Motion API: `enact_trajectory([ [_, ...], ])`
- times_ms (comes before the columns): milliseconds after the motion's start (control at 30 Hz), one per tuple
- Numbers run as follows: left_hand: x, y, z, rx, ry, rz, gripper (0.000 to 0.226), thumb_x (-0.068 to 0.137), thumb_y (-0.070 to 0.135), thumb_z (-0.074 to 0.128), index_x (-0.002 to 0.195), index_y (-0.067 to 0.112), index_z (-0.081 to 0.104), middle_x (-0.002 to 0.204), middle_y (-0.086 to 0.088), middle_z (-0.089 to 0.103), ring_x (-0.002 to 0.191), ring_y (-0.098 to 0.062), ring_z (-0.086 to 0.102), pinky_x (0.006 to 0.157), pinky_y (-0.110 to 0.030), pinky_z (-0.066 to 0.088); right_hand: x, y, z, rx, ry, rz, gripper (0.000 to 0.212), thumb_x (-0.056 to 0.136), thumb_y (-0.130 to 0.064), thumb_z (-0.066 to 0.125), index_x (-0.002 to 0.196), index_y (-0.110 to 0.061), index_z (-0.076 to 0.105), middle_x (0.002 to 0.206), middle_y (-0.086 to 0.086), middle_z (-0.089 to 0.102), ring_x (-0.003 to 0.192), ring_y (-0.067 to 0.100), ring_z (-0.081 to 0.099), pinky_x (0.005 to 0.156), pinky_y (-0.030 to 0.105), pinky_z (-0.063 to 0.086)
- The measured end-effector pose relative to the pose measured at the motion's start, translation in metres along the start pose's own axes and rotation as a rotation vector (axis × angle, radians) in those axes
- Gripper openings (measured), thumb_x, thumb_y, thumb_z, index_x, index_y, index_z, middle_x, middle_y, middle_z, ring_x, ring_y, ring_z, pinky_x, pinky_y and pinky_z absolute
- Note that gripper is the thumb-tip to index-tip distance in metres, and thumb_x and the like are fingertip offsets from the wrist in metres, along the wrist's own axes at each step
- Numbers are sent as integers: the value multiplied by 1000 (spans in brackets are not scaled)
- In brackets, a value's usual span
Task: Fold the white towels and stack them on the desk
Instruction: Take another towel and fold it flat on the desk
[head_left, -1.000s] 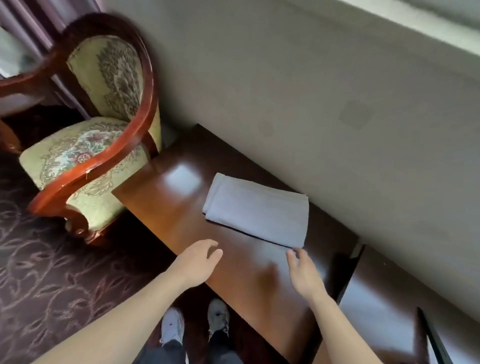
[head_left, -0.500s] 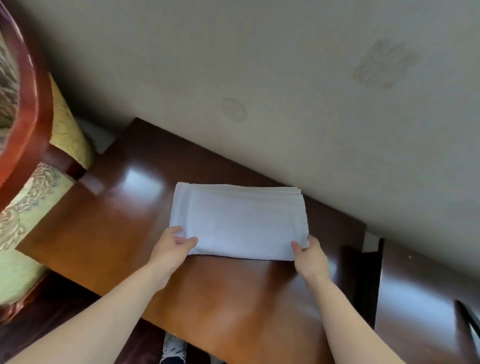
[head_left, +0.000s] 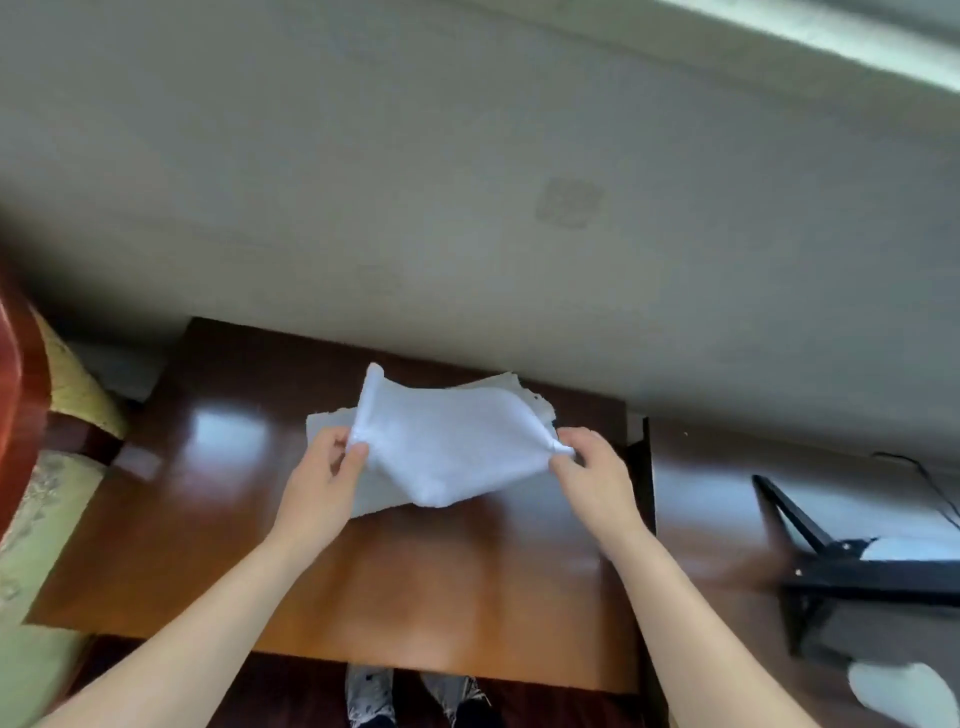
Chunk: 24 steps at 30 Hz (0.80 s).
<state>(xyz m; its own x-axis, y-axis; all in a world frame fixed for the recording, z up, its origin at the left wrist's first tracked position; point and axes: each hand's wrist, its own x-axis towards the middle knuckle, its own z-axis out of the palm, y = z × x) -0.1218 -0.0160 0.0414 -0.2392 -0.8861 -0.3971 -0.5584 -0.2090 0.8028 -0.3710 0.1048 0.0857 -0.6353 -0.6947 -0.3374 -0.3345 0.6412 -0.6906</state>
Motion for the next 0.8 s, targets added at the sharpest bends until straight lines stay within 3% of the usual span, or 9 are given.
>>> enact_trajectory([
  [67, -5, 28, -15, -76, 32, 91, 7, 100, 41, 47, 99, 37, 53, 97, 8, 63, 90, -17, 58, 71, -37, 43, -19, -25, -30, 203, 70, 31, 14, 83, -9, 50, 69, -12, 48, 67, -4, 43, 63, 14, 32, 60, 36, 26],
  [200, -22, 80, -23, -188, 55, 180, 9, 97, 36, 49, 91, 31, 55, 81, 8, 55, 76, -10, 50, 68, -35, 39, -50, -64, -85, 392, 218, -9, 13, 79, -22, 46, 67, -20, 41, 69, -7, 40, 71, 15, 36, 66, 35, 29],
  [333, -59, 134, 1, -262, -54, 252, 16, 98, 22, 53, 94, 7, 56, 77, 0, 48, 63, -2, 42, 62, -25, 34, -83, -85, -135, 404, 282, -74, 12, 77, -26, 45, 77, -14, 48, 71, -8, 43, 69, 12, 39, 65, 33, 34],
  [400, -88, 163, 23, -280, -169, 337, 24, 93, 29, 59, 92, 5, 56, 75, -2, 46, 57, -1, 39, 58, -21, 33, -102, -83, -162, 331, 297, -119, 10, 83, -24, 48, 79, -15, 50, 67, -10, 44, 64, 10, 38, 62, 30, 34],
  [467, -122, 192, 45, -252, -305, 455, 32, 81, 51, 57, 87, 19, 58, 69, 3, 48, 59, -6, 42, 60, -26, 35, -124, -72, -191, 184, 318, -140, 10, 90, -24, 53, 81, -19, 55, 65, -11, 51, 60, 8, 42, 59, 24, 38],
  [533, -156, 215, 69, -142, -424, 627, 35, 81, 59, 50, 89, 26, 56, 64, 6, 45, 59, -9, 41, 60, -32, 36, -147, -54, -220, 62, 355, -126, 9, 91, -24, 55, 83, -23, 59, 69, -10, 61, 61, 6, 49, 57, 17, 39],
  [600, -199, 241, 96, -73, -517, 799, 33, 86, 60, 46, 92, 28, 54, 62, 4, 43, 58, -7, 39, 59, -28, 36, -179, -29, -252, 36, 368, -108, 10, 89, -22, 55, 81, -26, 60, 69, -8, 63, 61, 4, 51, 57, 15, 40],
  [700, -272, 281, 132, -35, -597, 1020, 24, 89, 57, 46, 89, 34, 52, 62, 16, 46, 56, -4, 39, 54, -16, 32, -234, 13, -297, 98, 310, -112, 10, 91, -22, 56, 84, -24, 63, 78, -2, 66, 67, 7, 56, 64, 26, 47],
  [800, -356, 310, 180, -55, -695, 1158, 23, 91, 53, 50, 90, 30, 55, 60, 12, 43, 54, -5, 35, 51, -18, 31, -299, 70, -349, 225, 317, -174, 9, 94, -20, 58, 91, -23, 66, 83, -5, 70, 78, 10, 65, 70, 28, 53],
])
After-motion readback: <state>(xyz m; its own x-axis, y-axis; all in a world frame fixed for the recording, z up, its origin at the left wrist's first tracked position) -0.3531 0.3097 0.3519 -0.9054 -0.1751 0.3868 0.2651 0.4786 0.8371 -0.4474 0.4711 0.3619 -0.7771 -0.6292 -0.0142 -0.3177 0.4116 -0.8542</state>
